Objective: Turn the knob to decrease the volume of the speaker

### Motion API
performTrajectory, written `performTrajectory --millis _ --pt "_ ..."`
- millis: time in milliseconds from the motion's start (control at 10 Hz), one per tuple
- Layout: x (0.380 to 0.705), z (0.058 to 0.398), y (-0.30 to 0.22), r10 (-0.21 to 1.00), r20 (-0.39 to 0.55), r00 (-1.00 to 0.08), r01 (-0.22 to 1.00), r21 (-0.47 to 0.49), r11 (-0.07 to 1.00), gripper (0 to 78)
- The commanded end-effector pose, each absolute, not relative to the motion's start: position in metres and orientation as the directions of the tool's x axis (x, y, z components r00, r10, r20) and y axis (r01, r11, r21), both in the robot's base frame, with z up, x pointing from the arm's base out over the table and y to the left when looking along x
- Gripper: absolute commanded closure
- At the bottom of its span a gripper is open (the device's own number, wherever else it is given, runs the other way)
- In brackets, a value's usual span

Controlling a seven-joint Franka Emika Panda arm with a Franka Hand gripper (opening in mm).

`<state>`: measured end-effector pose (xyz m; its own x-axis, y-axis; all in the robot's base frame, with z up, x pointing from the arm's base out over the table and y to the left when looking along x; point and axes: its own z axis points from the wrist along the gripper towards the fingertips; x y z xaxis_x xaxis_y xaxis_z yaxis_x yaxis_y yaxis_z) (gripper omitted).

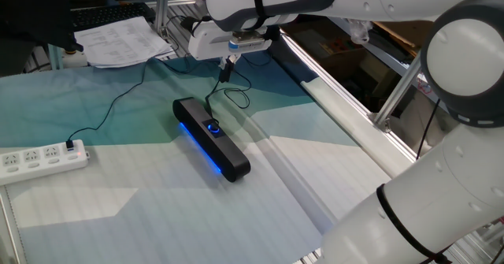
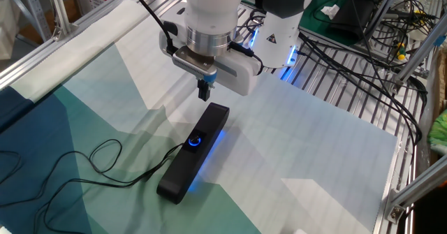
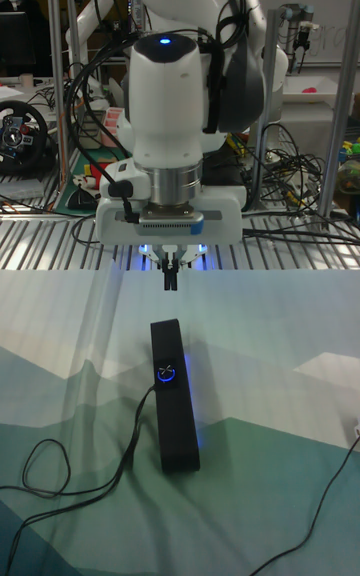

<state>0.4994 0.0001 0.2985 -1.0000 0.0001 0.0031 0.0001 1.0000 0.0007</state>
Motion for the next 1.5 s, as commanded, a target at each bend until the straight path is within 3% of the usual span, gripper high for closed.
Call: performTrajectory --millis 100,900,1500 --pt "0.4994 0.2985 0.0001 0.418 0.076 -0.905 0.418 -0.018 0.908 77.6" --pt "0.4994 0.2985 0.0001 0.461 0.068 -0.885 0.458 -0.052 0.888 77.6" --pt "0.4997 0.2985 0.0002 0.672 0.032 -0.739 0.671 -0.044 0.740 77.6"
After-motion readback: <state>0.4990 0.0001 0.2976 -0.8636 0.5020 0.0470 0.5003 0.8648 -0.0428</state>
